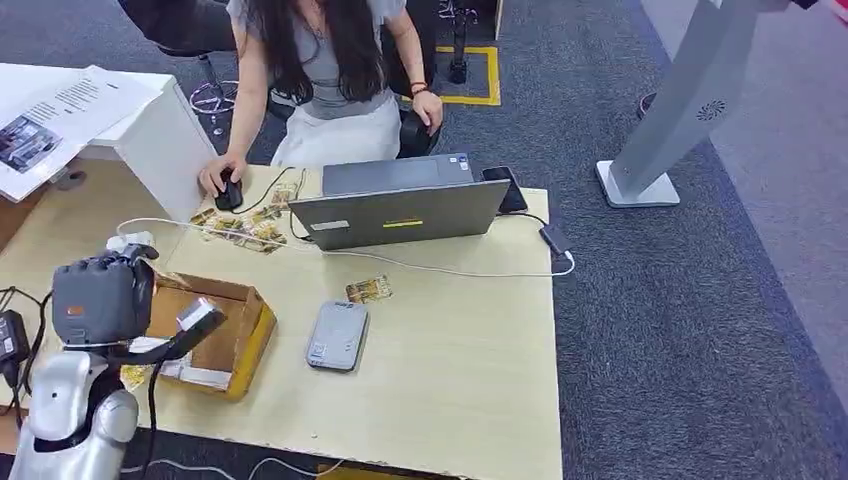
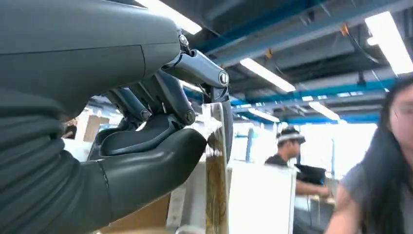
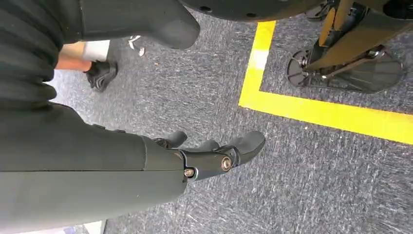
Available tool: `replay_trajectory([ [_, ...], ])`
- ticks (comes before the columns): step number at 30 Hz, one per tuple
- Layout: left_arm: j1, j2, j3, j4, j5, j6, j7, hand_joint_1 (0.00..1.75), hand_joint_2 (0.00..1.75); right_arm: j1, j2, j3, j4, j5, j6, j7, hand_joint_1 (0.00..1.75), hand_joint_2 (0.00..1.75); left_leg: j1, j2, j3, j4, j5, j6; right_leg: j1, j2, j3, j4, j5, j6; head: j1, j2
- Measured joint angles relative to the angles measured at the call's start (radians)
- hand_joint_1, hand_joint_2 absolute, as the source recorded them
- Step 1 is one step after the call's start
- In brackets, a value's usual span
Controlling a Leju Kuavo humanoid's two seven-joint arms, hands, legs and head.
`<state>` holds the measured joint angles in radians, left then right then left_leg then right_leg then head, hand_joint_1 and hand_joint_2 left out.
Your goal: Pass the card to the sensor for recognition and then transmit it.
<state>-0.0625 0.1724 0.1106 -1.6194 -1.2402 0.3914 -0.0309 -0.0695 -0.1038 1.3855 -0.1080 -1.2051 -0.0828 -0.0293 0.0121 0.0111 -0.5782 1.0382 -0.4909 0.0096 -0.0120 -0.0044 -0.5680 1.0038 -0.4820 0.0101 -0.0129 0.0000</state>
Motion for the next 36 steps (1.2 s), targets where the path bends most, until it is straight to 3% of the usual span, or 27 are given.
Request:
replay_trajectory([
  [3, -0.071, 0.035, -0.001, 0.036, -0.005, -0.009, 0.023, 1.75, 1.75, -0.001, -0.003, 0.011, 0.000, 0.008, 0.005, -0.005, 0.00, 1.75, 0.001, -0.001, -0.001, 0.000, 0.001, 0.000, 0.000, -0.001, -0.001, 0.000, 0.000, 0.000, 0.001, 0.000],
  [6, -0.212, 0.101, -0.001, 0.138, -0.003, -0.060, 0.028, 1.75, 1.75, -0.009, -0.007, 0.024, 0.000, 0.018, 0.016, -0.010, 0.00, 1.75, 0.001, -0.004, -0.001, 0.000, 0.003, -0.002, 0.001, -0.003, -0.001, 0.000, 0.002, -0.002, 0.000, 0.000],
  [9, -0.350, 0.155, -0.001, 0.264, -0.020, -0.061, 0.018, 1.75, 1.75, -0.017, -0.012, 0.037, 0.000, 0.020, 0.020, -0.009, 0.00, 1.75, 0.002, -0.003, -0.001, 0.000, 0.004, -0.003, 0.002, -0.002, -0.001, 0.001, 0.002, -0.003, 0.000, 0.000],
  [15, -0.539, 0.210, -0.001, 0.462, -0.077, -0.060, 0.032, 1.75, 1.75, -0.021, -0.017, 0.060, 0.000, 0.024, 0.025, -0.008, 0.00, 1.75, 0.002, -0.003, -0.001, 0.000, 0.004, -0.003, 0.002, -0.002, -0.001, 0.001, 0.003, -0.002, 0.000, 0.000],
  [21, -0.623, 0.231, -0.003, 0.563, -0.091, -0.058, 0.039, 1.75, 1.75, -0.026, -0.019, 0.070, 0.000, 0.023, 0.032, -0.008, 0.00, 1.75, 0.002, -0.002, -0.002, 0.000, 0.004, -0.003, 0.002, -0.001, -0.001, 0.001, 0.003, -0.002, 0.000, 0.000],
  [30, -0.625, 0.242, -0.007, 0.613, -0.081, -0.022, 0.039, 1.75, 1.75, -0.027, -0.019, 0.081, 0.000, 0.020, 0.032, -0.010, 0.00, 1.75, 0.002, -0.002, -0.002, 0.000, 0.004, -0.003, 0.002, -0.001, -0.001, 0.001, 0.003, -0.002, 0.000, 0.000],
  [31, -0.622, 0.242, -0.007, 0.614, -0.080, -0.021, 0.039, 0.00, 1.75, -0.027, -0.019, 0.082, 0.000, 0.020, 0.032, -0.010, 0.00, 1.75, 0.002, -0.002, -0.002, 0.000, 0.004, -0.003, 0.002, -0.001, -0.001, 0.001, 0.003, -0.002, 0.000, 0.000],
  [36, -0.616, 0.247, -0.007, 0.626, -0.076, -0.019, 0.039, 0.00, 1.75, -0.026, -0.019, 0.082, 0.000, 0.017, 0.032, -0.009, 0.00, 1.75, 0.002, -0.002, -0.002, 0.000, 0.004, -0.003, 0.002, -0.001, -0.001, 0.001, 0.003, -0.002, 0.001, 0.000],
])
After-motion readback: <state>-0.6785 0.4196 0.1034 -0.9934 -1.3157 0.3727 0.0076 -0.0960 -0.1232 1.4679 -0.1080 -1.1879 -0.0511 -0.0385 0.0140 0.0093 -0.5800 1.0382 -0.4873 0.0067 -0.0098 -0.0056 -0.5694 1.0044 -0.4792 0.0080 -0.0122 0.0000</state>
